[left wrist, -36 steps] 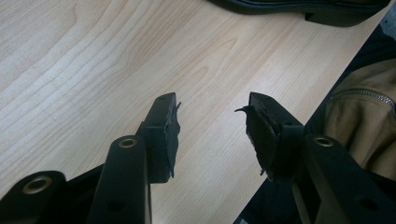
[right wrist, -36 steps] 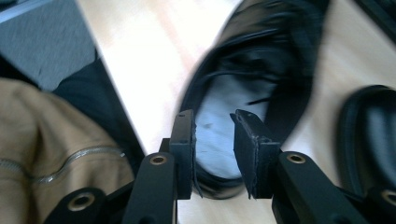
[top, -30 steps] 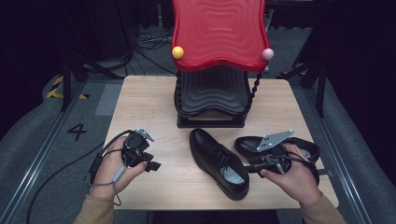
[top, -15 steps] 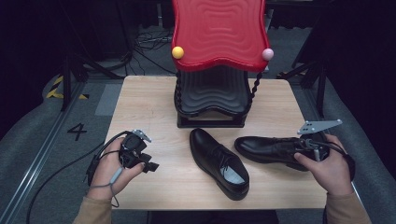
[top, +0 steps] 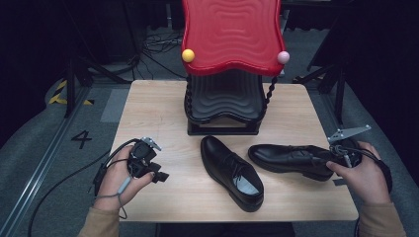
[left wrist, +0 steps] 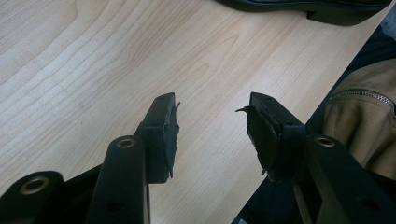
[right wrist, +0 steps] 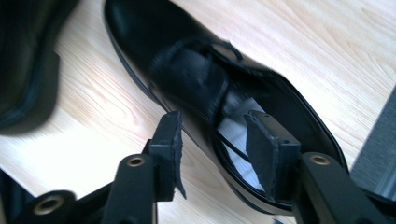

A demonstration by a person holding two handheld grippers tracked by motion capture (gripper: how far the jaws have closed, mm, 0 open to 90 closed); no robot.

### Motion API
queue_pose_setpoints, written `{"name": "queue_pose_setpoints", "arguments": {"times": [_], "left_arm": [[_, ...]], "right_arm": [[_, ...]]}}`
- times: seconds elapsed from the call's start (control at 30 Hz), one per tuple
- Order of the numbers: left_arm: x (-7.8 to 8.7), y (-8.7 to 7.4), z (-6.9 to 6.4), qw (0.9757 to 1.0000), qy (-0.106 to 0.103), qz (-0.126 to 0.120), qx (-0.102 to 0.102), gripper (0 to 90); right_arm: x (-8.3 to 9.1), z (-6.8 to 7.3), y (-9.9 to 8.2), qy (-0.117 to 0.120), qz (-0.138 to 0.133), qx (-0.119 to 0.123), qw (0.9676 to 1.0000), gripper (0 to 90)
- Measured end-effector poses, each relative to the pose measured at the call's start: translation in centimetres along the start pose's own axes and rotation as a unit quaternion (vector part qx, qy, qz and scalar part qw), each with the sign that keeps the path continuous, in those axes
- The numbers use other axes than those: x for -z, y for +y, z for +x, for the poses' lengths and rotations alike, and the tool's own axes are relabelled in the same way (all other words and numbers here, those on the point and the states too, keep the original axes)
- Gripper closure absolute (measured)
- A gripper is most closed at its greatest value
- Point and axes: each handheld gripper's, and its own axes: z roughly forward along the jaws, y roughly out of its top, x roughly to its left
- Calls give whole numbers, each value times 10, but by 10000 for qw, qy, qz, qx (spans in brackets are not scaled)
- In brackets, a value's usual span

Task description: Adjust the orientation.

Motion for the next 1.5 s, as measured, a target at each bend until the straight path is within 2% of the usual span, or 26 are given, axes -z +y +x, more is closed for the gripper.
{"name": "queue_pose_setpoints", "arguments": {"times": [0.13, 0.17, 0.4, 0.53, 0.67, 0.73, 0.8, 0.87, 0.97, 1.03, 1.1, 1.2, 1.33, 1.5], "left_arm": [[0, 0, 0, 10000, 9, 5, -11, 531], [0, 0, 0, 10000, 9, 5, -11, 531], [-1, 0, -1, 10000, -1, 17, -1, 531], [-1, 0, -1, 10000, -1, 13, -10, 530], [-1, 0, -2, 10000, -1, 33, -25, 528], [-1, 1, -2, 10000, -4, 24, -46, 528], [-1, 1, -2, 10000, -4, 27, -46, 528], [-2, 1, -1, 10000, 8, 27, -42, 527], [-2, 0, -1, 10000, 15, 30, -43, 524], [-2, 0, -1, 10000, 11, 24, -39, 525], [-1, 0, -1, 10000, 10, 19, -41, 525], [-1, 0, -1, 10000, 18, 18, -19, 525], [-1, -1, -2, 10000, 29, 16, -25, 527], [0, -3, -2, 10000, 54, 21, 3, 528]], "right_arm": [[-15, -4, -2, 78, 317, 173, 9993, 538], [-15, -4, -2, 78, 317, 173, 9993, 538], [-45, -6, -3, 342, 663, 504, 9959, 538], [-55, -4, -2, 527, 724, 704, 9935, 620], [-55, -2, -1, 548, 742, 890, 9917, 677], [-53, -1, -1, 547, 767, 1041, 9901, 746], [-52, -1, -1, 760, 694, 1027, 9894, 813], [-51, 1, 0, 923, 613, 1062, 9881, 840], [-49, 8, 4, 871, 609, 1076, 9885, 852], [-44, 12, 8, 808, 497, 1004, 9904, 855], [-40, 15, 9, 794, 456, 974, 9910, 856], [-31, 22, 14, 805, 256, 873, 9926, 857], [-23, 34, 21, 810, 44, 948, 9922, 857], [-26, 51, 32, 869, -62, 1037, 9908, 857]]}}
